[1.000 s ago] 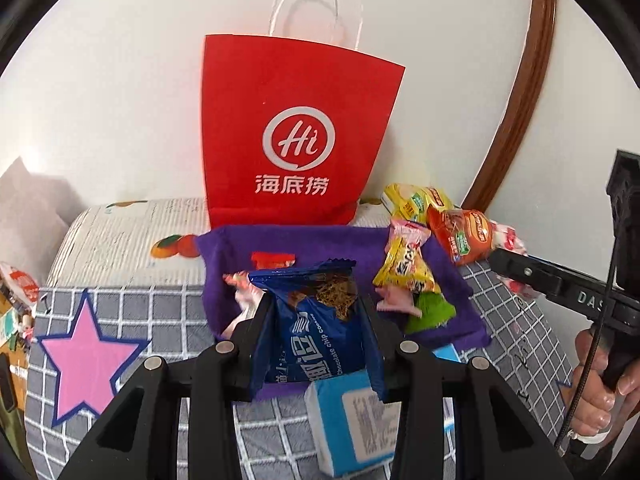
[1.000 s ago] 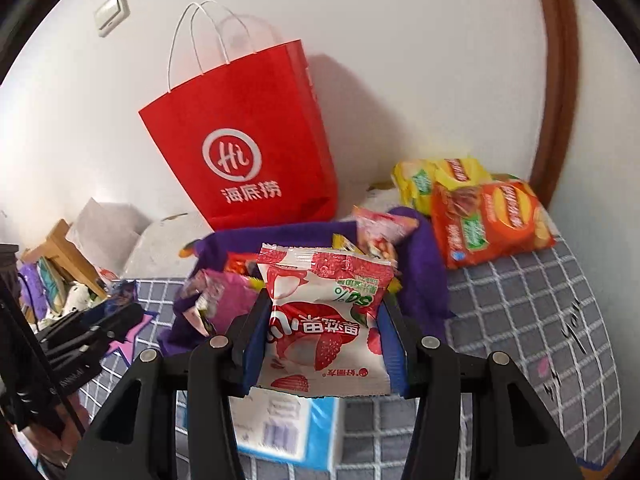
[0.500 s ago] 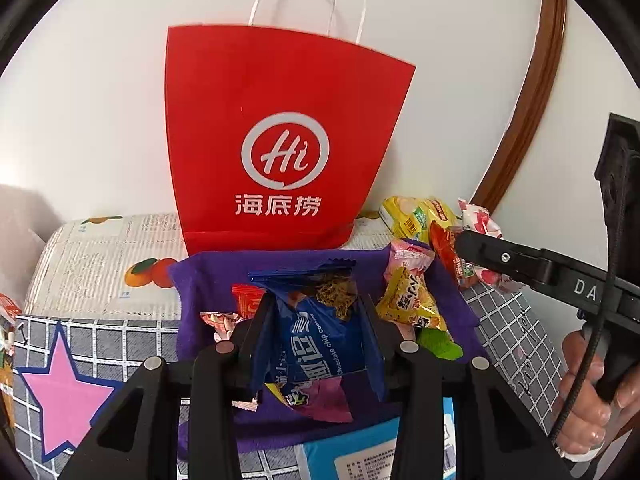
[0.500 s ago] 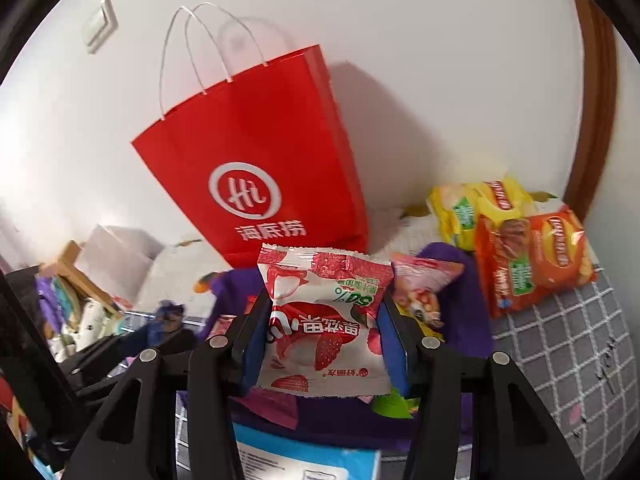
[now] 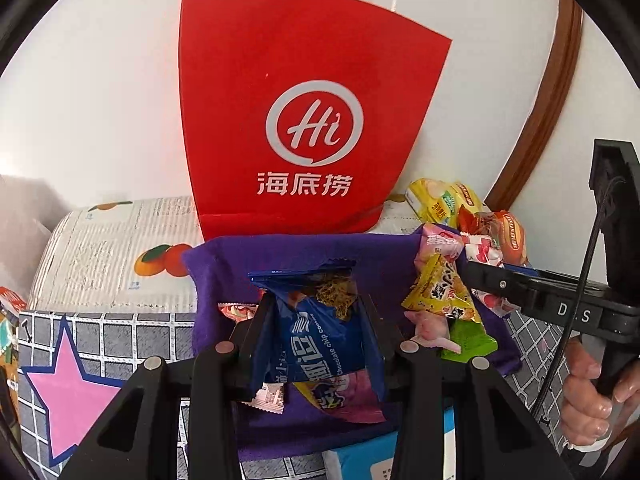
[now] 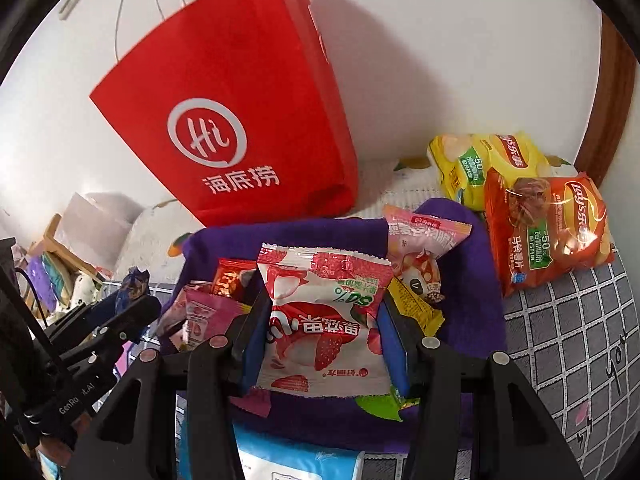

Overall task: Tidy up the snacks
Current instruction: 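Carry both bags up over the purple cloth with both grippers, then open the right gripper to drop the strawberry bag onto the cloth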

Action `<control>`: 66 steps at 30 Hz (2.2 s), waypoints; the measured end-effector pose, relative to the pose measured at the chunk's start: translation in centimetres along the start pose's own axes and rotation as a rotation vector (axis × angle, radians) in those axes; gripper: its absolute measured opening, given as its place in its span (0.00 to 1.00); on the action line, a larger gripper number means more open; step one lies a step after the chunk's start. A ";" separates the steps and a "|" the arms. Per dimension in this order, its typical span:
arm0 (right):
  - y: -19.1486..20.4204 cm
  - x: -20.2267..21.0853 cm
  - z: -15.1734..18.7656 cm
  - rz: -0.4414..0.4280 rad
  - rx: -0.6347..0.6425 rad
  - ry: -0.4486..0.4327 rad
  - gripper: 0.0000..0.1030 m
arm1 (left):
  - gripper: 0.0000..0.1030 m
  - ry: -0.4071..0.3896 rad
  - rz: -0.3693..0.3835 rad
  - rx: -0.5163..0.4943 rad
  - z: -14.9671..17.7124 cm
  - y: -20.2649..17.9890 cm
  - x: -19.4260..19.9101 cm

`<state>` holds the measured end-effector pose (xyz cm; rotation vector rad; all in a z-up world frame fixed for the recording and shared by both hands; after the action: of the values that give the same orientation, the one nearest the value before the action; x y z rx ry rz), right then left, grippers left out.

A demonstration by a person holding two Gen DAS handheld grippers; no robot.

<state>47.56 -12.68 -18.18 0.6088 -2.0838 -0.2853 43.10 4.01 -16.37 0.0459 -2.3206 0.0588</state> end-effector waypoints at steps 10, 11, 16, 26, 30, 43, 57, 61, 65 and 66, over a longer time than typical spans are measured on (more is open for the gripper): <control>0.1 -3.5 1.8 0.029 0.017 0.124 0.49 | 0.37 0.019 -0.007 0.013 0.1 0.6 -0.5; 0.0 -3.8 2.0 0.036 0.018 0.134 0.49 | 0.37 0.020 -0.009 0.014 0.1 0.7 -0.5; -0.1 -4.9 2.7 0.048 0.017 0.171 0.49 | 0.37 0.033 -0.019 0.024 0.2 1.0 -0.7; -0.3 -5.0 2.8 0.046 0.011 0.180 0.49 | 0.37 0.048 -0.049 0.024 0.4 1.3 -1.1; 0.0 -5.7 3.0 0.045 0.017 0.195 0.49 | 0.37 0.055 -0.049 0.028 0.5 1.5 -1.3; -0.5 -7.9 4.2 0.036 0.001 0.255 0.51 | 0.37 0.069 -0.053 0.029 0.7 1.5 -1.5; 0.5 -8.5 4.9 0.065 0.100 0.290 0.53 | 0.37 0.116 -0.054 0.039 1.4 1.5 -2.5; 0.7 -8.7 5.1 0.093 0.145 0.295 0.53 | 0.37 0.130 -0.056 0.042 1.6 1.6 -2.8; 1.6 -9.2 5.7 0.173 0.257 0.312 0.53 | 0.37 0.132 -0.054 0.039 1.6 1.6 -2.9; 1.7 -9.3 5.8 0.184 0.274 0.314 0.53 | 0.37 0.132 -0.053 0.039 1.6 1.6 -2.9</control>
<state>46.47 -6.55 -27.40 0.5763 -1.8679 0.1948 43.80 5.51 -19.61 0.1202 -2.1849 0.0778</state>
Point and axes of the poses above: each gripper's, at about its wrist camera, not at the fingertips, and x roughly against the way its jaws point, y to its left, z to its underside, the point moved 8 cm from there along -x, roughly the way its jaws point, and after that the axes turned 12 degrees about -z, right-handed, at the moved point
